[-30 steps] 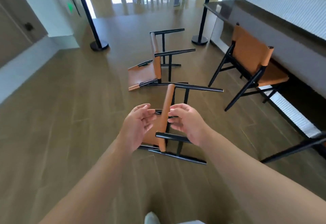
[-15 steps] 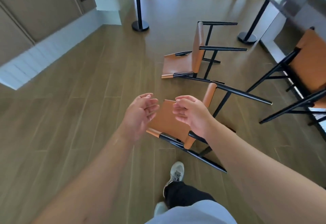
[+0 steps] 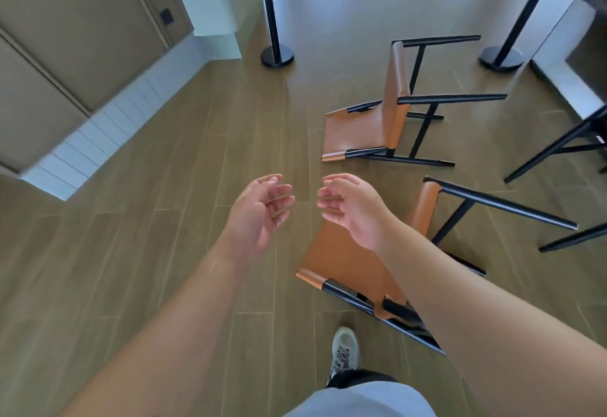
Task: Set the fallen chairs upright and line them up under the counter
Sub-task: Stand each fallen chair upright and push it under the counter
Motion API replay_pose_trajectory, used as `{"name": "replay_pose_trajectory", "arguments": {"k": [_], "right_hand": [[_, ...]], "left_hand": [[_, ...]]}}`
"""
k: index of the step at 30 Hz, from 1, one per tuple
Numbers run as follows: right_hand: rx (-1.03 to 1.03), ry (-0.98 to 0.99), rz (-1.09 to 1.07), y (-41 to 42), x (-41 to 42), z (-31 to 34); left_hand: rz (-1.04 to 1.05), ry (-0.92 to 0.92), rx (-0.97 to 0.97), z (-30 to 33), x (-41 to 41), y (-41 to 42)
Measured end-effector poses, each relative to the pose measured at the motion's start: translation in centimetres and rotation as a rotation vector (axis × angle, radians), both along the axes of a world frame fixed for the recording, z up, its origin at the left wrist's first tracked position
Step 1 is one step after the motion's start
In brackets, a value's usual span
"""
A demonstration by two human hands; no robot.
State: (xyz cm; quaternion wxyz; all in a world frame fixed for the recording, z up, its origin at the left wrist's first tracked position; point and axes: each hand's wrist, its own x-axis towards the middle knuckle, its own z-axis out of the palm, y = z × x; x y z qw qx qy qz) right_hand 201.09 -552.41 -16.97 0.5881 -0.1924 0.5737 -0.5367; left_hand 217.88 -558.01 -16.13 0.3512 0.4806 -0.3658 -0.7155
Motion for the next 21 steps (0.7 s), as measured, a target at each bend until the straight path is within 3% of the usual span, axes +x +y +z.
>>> {"name": "replay_pose_trajectory", "arguments": {"k": [12, 21], "right_hand": [[-0.014, -0.002, -0.161, -6.2, -7.3, 0.1], [0.022, 0.006, -0.343, -13.8, -7.8, -1.2]], "left_hand": [[-0.200, 0.007, -0.018, 1.3, -8.5, -8.3], [-0.342, 0.057, 0.070, -1.7, -11.1, -18.3]]}}
